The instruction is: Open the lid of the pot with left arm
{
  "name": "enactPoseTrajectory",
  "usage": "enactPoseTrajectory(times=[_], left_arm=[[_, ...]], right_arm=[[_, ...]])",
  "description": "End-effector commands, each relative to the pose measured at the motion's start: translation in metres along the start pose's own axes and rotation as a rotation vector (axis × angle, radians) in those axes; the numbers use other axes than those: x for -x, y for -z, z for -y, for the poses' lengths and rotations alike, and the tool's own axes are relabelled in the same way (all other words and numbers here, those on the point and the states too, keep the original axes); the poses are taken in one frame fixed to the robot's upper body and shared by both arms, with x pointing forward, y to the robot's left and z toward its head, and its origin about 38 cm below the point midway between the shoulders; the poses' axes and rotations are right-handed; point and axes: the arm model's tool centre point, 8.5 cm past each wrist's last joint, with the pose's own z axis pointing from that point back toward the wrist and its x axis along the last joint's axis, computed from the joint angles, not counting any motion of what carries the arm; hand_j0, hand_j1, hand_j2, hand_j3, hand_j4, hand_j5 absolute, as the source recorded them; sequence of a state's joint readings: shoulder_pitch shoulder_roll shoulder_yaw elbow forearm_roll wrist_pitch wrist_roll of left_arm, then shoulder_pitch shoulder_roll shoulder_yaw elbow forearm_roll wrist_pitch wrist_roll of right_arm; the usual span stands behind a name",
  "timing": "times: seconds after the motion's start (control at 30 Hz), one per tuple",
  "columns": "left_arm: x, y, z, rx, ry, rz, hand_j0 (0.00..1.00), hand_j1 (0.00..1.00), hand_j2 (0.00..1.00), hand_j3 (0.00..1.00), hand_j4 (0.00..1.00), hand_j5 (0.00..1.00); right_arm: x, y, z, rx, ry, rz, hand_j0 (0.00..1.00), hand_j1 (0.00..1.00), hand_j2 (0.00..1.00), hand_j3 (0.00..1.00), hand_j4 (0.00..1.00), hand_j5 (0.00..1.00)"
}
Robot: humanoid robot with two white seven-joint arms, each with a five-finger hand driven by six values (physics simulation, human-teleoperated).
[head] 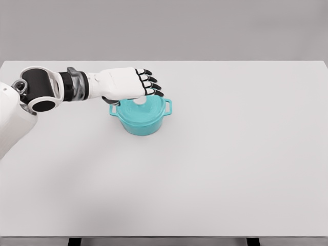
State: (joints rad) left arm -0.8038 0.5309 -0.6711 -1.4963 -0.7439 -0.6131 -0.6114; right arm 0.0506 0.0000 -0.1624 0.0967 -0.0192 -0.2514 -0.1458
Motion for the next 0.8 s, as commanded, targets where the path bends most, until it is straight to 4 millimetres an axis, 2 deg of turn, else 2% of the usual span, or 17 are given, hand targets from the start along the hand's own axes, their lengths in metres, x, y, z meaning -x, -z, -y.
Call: enactPoseTrajectory(times=[0.0, 0.13, 0.23, 0.7, 0.77], left_arm=[[0.008, 0.0, 0.01, 0.018, -0.035, -0.018, 1.0, 1.0, 1.0, 1.0, 1.0, 1.0], [0.009, 0.003, 0.01, 0.012, -0.05, -0.017, 1.0, 1.0, 1.0, 1.0, 1.0, 1.0], [0.002, 0.013, 0.003, -0.013, -0.055, 0.009, 1.0, 1.0, 1.0, 1.0, 1.0, 1.0], [0.004, 0.008, 0.004, -0.009, -0.048, 0.0, 1.0, 1.0, 1.0, 1.0, 1.0, 1.0], [0.003, 0.009, 0.004, -0.01, -0.05, 0.003, 0.95, 0.95, 0.95, 0.95, 0.95, 0.95]], right_arm=[[0.0, 0.0, 0.0, 0.0, 0.001, 0.0, 1.0, 1.0, 1.0, 1.0, 1.0, 1.0], [0.0, 0.0, 0.0, 0.0, 0.001, 0.0, 1.0, 1.0, 1.0, 1.0, 1.0, 1.0], [0.0, 0.0, 0.0, 0.0, 0.001, 0.0, 1.0, 1.0, 1.0, 1.0, 1.0, 1.0], [0.0, 0.0, 0.0, 0.0, 0.001, 0.0, 1.0, 1.0, 1.0, 1.0, 1.0, 1.0], [0.0, 0.0, 0.0, 0.0, 0.001, 0.0, 1.0, 1.0, 1.0, 1.0, 1.0, 1.0]])
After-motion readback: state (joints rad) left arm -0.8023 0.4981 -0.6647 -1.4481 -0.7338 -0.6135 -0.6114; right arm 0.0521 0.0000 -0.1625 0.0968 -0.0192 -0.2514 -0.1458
